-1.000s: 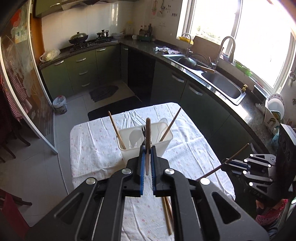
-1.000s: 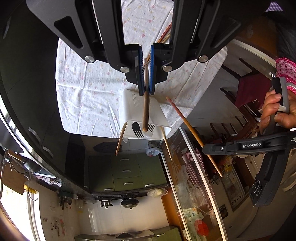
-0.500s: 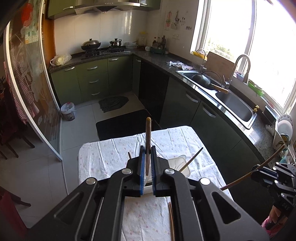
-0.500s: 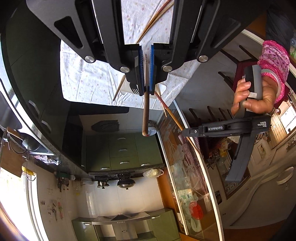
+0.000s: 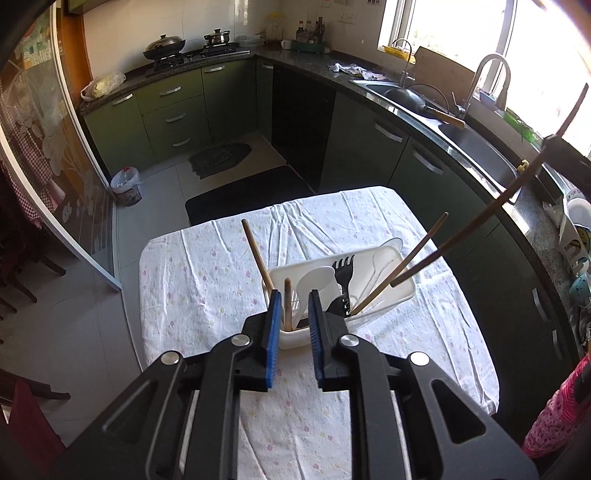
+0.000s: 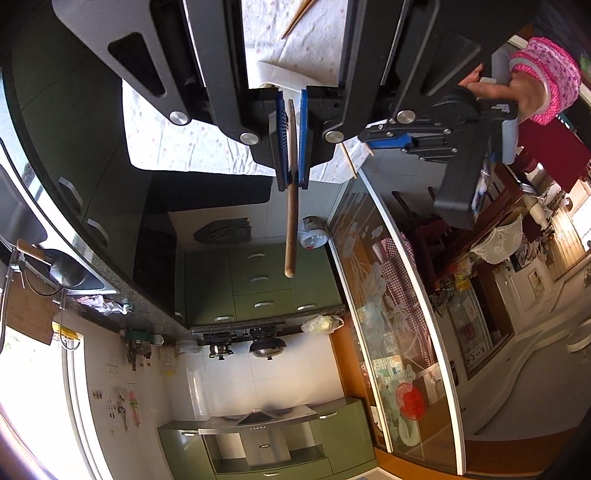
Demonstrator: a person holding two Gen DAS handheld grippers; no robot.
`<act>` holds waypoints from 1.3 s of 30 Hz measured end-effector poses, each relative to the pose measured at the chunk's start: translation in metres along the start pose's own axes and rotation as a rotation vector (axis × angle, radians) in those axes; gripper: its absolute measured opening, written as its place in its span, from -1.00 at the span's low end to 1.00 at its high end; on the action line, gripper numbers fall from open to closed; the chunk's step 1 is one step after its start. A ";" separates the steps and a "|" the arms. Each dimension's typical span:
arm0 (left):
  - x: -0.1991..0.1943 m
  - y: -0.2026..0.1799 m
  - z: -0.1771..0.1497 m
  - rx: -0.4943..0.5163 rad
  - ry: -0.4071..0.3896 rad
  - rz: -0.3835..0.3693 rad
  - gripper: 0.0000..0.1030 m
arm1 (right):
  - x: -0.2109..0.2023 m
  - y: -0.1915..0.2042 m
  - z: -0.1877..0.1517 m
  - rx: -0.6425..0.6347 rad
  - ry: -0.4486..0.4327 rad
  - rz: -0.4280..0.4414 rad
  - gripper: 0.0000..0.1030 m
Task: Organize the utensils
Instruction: 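Lower the chopstick into the holder and open the right tool, then close the left tool on a wooden chopstick while the right closes on the last one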
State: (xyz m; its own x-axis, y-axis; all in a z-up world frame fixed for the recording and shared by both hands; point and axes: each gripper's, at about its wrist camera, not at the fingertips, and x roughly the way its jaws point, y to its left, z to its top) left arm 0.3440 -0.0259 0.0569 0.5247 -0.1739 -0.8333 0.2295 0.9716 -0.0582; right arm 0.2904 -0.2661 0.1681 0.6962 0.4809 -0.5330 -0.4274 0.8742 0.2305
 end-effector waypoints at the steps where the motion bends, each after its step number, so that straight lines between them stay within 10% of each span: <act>1: -0.001 -0.001 -0.001 0.004 -0.003 -0.003 -0.53 | 0.008 -0.002 0.001 0.005 0.012 -0.005 -0.88; 16: -0.004 -0.015 -0.048 0.059 0.073 -0.033 -0.35 | 0.111 -0.008 -0.050 -0.011 0.211 -0.050 -0.86; 27: 0.071 -0.053 -0.129 0.094 0.339 -0.080 -0.32 | 0.042 -0.015 -0.095 -0.001 0.187 0.007 -0.37; 39: 0.144 -0.085 -0.163 0.107 0.503 -0.029 -0.32 | 0.012 -0.052 -0.189 0.044 0.312 0.011 -0.37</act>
State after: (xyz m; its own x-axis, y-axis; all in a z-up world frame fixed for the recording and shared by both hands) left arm 0.2663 -0.1074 -0.1472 0.0640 -0.0757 -0.9951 0.3346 0.9410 -0.0501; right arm 0.2120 -0.3187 -0.0046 0.4781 0.4523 -0.7529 -0.4037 0.8745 0.2689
